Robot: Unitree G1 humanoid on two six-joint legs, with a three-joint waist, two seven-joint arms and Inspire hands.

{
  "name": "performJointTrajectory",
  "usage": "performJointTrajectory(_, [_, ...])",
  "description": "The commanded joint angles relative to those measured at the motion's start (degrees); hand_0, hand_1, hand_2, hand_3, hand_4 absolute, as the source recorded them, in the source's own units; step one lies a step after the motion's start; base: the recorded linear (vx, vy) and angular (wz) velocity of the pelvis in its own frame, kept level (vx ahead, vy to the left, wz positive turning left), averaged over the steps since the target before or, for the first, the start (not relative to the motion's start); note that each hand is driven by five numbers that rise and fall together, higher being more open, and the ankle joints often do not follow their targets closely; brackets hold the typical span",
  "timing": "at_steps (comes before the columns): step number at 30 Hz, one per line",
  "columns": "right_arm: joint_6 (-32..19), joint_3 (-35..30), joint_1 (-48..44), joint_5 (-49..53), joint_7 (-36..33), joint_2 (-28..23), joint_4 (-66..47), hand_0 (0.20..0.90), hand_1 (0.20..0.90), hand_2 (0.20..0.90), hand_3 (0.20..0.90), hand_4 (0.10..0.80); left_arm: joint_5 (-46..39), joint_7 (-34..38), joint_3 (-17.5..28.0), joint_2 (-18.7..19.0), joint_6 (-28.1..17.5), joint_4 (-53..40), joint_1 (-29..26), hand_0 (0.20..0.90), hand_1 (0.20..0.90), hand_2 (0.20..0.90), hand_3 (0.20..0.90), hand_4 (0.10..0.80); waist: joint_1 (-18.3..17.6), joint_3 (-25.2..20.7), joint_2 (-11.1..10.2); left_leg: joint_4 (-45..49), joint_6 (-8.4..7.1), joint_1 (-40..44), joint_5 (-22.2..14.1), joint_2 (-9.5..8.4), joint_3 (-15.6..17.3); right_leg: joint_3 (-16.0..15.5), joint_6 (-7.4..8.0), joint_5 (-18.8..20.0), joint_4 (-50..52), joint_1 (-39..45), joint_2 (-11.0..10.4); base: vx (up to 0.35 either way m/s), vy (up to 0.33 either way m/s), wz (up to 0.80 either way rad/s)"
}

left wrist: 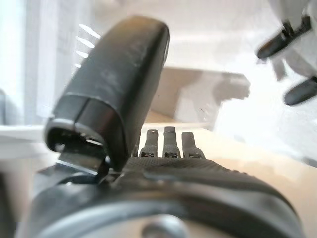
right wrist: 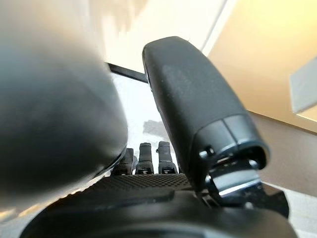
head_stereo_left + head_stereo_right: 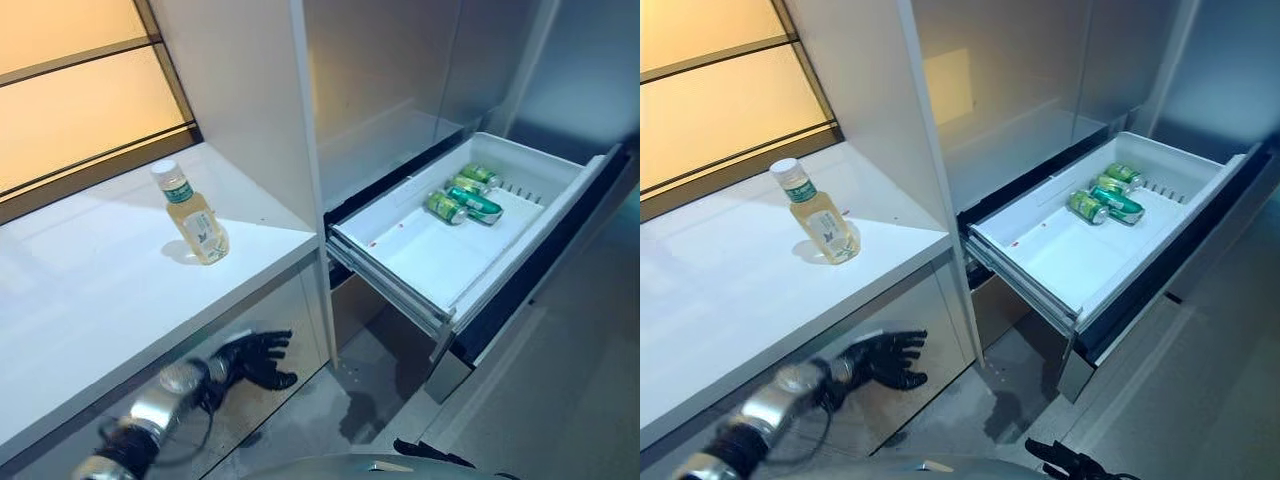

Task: Put drinks into fridge and close the fridge

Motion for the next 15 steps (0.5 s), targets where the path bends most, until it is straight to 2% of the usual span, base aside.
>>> performJointTrajectory(1, [-0.6, 0.3, -1.6, 2.1, 1.4, 0.5, 0.8, 0.900, 0.900, 0.900, 0.900, 0.800, -25.1, -9.1, 5.4, -3.4, 4.9, -11.5, -6.4, 0.900, 0.900, 0.900, 0.900, 0.800, 1.8, -1.4, -0.4, 0.4, 1.36, 0.8, -5.2, -1.85, 2.3, -0.1, 4.89, 1.8, 0.6, -1.4, -2.7, 0.025, -0.017, 0.27])
performJointTrajectory(2, [-0.7, 0.2, -1.0, 1.8, 1.4, 0.8, 0.6, 0.900, 0.900, 0.900, 0.900, 0.800, -33.9, -10.2, 8.6, -5.5, 5.7, -14.3, -6.7, 0.900, 0.900, 0.900, 0.900, 0.800, 2.0, -1.5, -0.6, 0.4, 1.26, 0.9, -5.3, -1.78, 2.0, -0.3, 4.76, 1.7, 0.5, -1.1, -2.8, 0.029, -0.019, 0.22])
performJointTrajectory(5, [-0.7, 0.2, -0.5, 1.0, 1.3, 1.5, 0.4, 0.900, 0.900, 0.900, 0.900, 0.800, -43.7, -9.7, 12.0, -8.1, 3.7, -17.1, -7.4, 0.900, 0.900, 0.900, 0.900, 0.800, 2.0, -1.7, -1.1, 0.4, 1.14, 1.2, -5.6, -1.61, 1.9, -0.5, 4.56, 1.4, 0.5, -0.7, -2.8, 0.042, -0.030, 0.12])
performJointTrajectory(7, [-1.0, 0.6, -0.1, 0.5, 1.0, 2.5, 0.4, 0.900, 0.900, 0.900, 0.900, 0.800, -48.7, -8.4, 14.8, -10.1, 0.8, -19.5, -8.7, 0.900, 0.900, 0.900, 0.900, 0.800, 2.2, -2.0, -1.6, 0.4, 1.07, 1.3, -5.7, -1.46, 1.7, -0.7, 4.31, 1.1, 0.6, -0.5, -2.8, 0.044, -0.051, 0.12])
performJointTrajectory(8, [-1.3, 1.0, 0.2, 0.3, 0.8, 3.2, 0.5, 0.900, 0.900, 0.900, 0.900, 0.800, -50.2, -6.8, 16.4, -11.1, -2.9, -21.1, -9.8, 0.900, 0.900, 0.900, 0.900, 0.800, 2.3, -2.1, -2.0, 0.4, 1.06, 1.4, -5.8, -1.41, 1.5, -0.9, 4.13, 0.9, 0.6, -0.3, -2.8, 0.039, -0.044, 0.08])
performJointTrajectory(10, [-1.6, 1.5, 0.5, 0.1, 0.6, 3.6, 0.5, 0.900, 0.900, 0.900, 0.900, 0.800, -49.2, -4.9, 17.9, -11.3, -8.0, -22.4, -10.7, 0.900, 0.900, 0.900, 0.900, 0.800, 2.5, -2.1, -2.3, 0.4, 0.99, 1.6, -6.0, -1.35, 1.3, -1.2, 4.03, 0.6, 0.7, 0.0, -2.8, 0.034, -0.036, 0.05])
performJointTrajectory(11, [-1.6, 1.5, 0.6, 0.0, 0.6, 3.7, 0.5, 0.900, 0.900, 0.900, 0.900, 0.800, -48.5, -2.9, 18.6, -11.3, -9.1, -23.6, -11.1, 0.900, 0.900, 0.900, 0.900, 0.800, 2.6, -2.2, -2.5, 0.4, 0.97, 1.7, -6.0, -1.33, 1.2, -1.4, 3.96, 0.5, 0.7, 0.1, -2.8, 0.033, -0.032, 0.04])
performJointTrajectory(13, [-1.4, 1.9, 0.8, 0.1, 0.2, 4.0, 0.3, 0.900, 0.900, 0.900, 0.900, 0.800, -42.2, 1.5, 20.1, -10.3, -16.5, -25.9, -12.2, 0.900, 0.900, 0.900, 0.900, 0.800, 3.0, -2.3, -2.8, 0.4, 0.90, 1.9, -6.1, -1.25, 1.0, -1.8, 3.84, 0.2, 0.6, 0.5, -2.7, 0.042, -0.033, 0.06])
performJointTrajectory(15, [-1.6, 2.6, 1.2, 0.2, 0.1, 4.4, 0.3, 0.900, 0.900, 0.900, 0.900, 0.800, -32.2, 8.3, 22.5, -8.4, -25.9, -28.0, -13.2, 0.900, 0.900, 0.900, 0.900, 0.800, 3.8, -2.6, -3.2, 0.4, 0.77, 2.0, -6.1, -1.17, 0.5, -2.6, 3.69, -0.3, 0.6, 0.8, -2.7, 0.042, -0.036, 0.06])
